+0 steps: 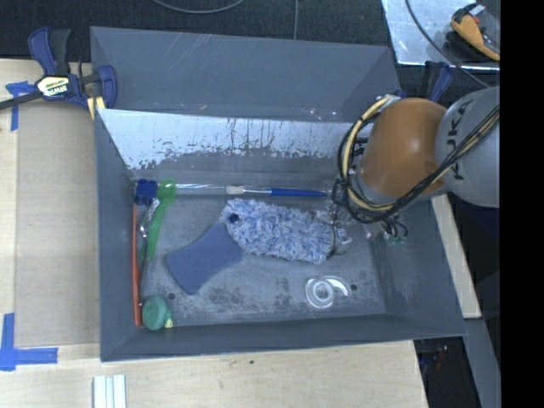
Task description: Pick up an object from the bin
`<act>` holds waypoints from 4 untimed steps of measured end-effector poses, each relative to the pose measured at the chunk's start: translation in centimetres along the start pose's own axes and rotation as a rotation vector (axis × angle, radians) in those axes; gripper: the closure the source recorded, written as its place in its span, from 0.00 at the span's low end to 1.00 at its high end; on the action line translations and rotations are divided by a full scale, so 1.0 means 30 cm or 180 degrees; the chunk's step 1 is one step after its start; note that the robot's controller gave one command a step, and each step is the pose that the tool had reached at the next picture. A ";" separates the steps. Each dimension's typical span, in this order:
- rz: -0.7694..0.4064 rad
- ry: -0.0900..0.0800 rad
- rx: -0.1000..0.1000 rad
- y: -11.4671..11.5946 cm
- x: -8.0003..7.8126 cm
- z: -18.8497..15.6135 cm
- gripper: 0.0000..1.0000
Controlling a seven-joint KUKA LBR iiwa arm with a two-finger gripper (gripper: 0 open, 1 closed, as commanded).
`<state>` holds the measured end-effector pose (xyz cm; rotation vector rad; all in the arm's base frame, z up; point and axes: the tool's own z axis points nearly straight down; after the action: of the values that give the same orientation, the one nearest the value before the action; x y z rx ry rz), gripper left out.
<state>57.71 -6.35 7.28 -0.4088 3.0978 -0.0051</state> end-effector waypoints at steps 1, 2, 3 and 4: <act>0.0001 0.0000 0.0000 0.000 0.000 0.000 1.00; -0.0110 0.0005 -0.0003 -0.028 0.059 -0.414 1.00; -0.0093 0.0009 -0.0007 0.002 0.071 -0.395 1.00; -0.1056 -0.0027 0.0019 -0.171 -0.041 0.003 0.00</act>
Offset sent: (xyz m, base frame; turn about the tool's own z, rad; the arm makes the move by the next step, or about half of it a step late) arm -0.0200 -0.0152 0.1528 -0.0441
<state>60.22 -10.98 7.25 -0.9125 2.9797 -0.0169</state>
